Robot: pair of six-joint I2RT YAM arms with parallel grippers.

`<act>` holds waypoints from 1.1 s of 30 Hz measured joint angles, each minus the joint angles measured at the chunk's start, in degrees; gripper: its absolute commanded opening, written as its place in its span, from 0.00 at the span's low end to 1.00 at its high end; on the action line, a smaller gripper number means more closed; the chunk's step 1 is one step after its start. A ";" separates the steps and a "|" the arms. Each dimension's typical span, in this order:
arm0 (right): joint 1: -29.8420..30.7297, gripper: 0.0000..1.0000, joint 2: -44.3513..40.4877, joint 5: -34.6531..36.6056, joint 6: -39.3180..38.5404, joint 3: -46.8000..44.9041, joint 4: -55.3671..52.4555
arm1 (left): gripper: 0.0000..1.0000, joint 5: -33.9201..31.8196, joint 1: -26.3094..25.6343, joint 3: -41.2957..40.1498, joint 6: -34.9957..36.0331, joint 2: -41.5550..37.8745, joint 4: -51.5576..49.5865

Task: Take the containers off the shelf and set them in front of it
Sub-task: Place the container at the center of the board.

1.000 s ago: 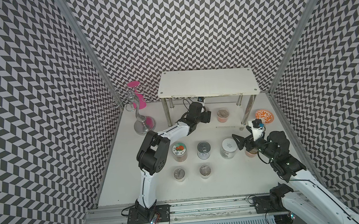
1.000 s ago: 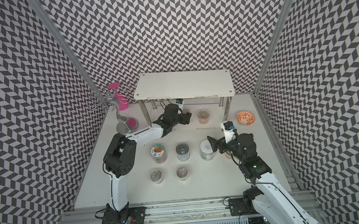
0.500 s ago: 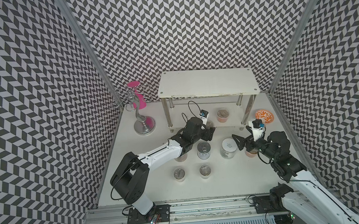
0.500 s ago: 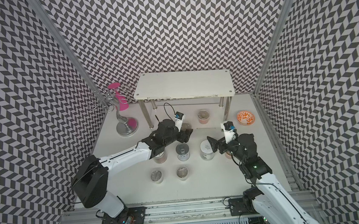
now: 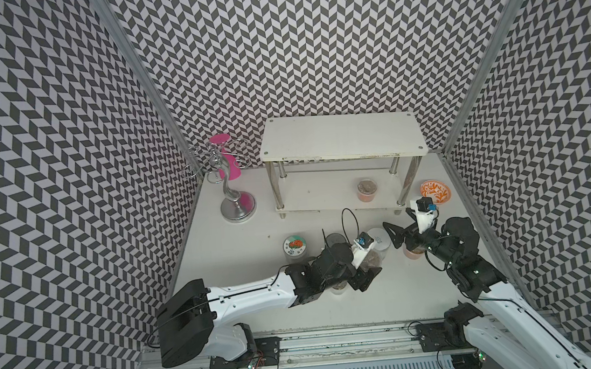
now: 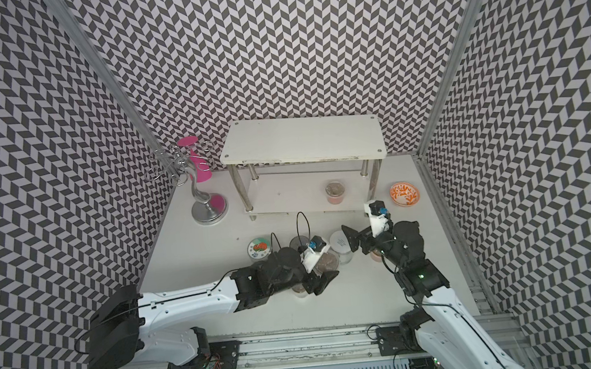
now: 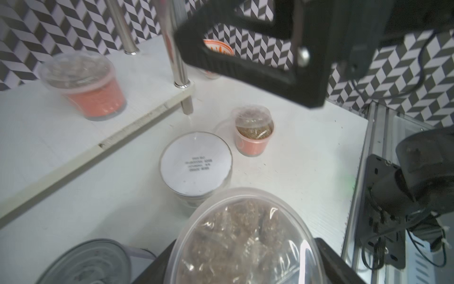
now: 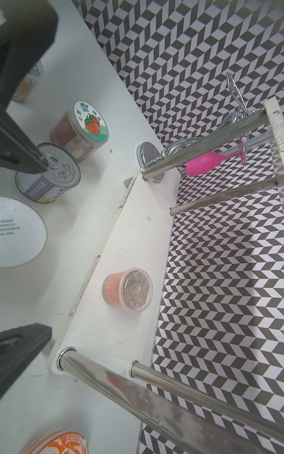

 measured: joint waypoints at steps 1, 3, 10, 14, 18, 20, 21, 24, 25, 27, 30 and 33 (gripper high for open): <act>0.00 0.99 0.00 0.15 -0.02 0.13 -0.28 | 0.82 0.24 -0.61 -0.66 0.37 0.52 0.76; 0.00 1.00 0.00 0.31 -0.02 0.57 -0.70 | 0.82 1.73 -1.60 -2.29 1.42 1.68 3.08; -0.02 1.00 -0.76 1.07 0.00 1.03 -1.57 | 0.82 5.81 -2.08 -3.26 5.33 8.92 10.29; -0.02 1.00 -1.25 1.53 0.04 1.27 -2.47 | 0.81 7.26 -2.10 -2.82 6.51 14.16 12.83; -0.09 0.99 -1.62 2.19 0.20 1.31 -2.93 | 0.81 7.48 -2.23 -2.60 7.04 18.40 14.69; -0.11 1.00 -1.62 2.36 0.20 1.44 -3.23 | 0.81 7.54 -2.23 -1.70 7.15 19.74 15.37; -0.11 1.00 -1.62 2.45 0.20 1.53 -3.30 | 0.81 7.54 -2.23 -1.03 7.28 20.39 15.72; -0.11 1.00 -1.62 2.69 0.17 1.95 -3.43 | 0.82 7.65 -2.23 0.28 7.72 21.97 16.59; -0.11 1.00 -1.62 2.78 0.17 2.03 -3.43 | 0.83 7.67 -2.23 0.31 7.80 22.12 16.76; -0.11 1.00 -1.62 2.80 0.20 2.05 -3.43 | 0.86 7.69 -2.23 0.33 7.96 22.14 16.83; -0.11 1.00 -1.62 2.80 0.22 2.05 -3.58 | 0.92 7.67 -2.23 0.33 8.11 22.14 16.83; -0.11 1.00 -1.62 2.78 0.26 2.05 -3.61 | 0.98 7.65 -2.23 0.33 8.11 22.12 16.76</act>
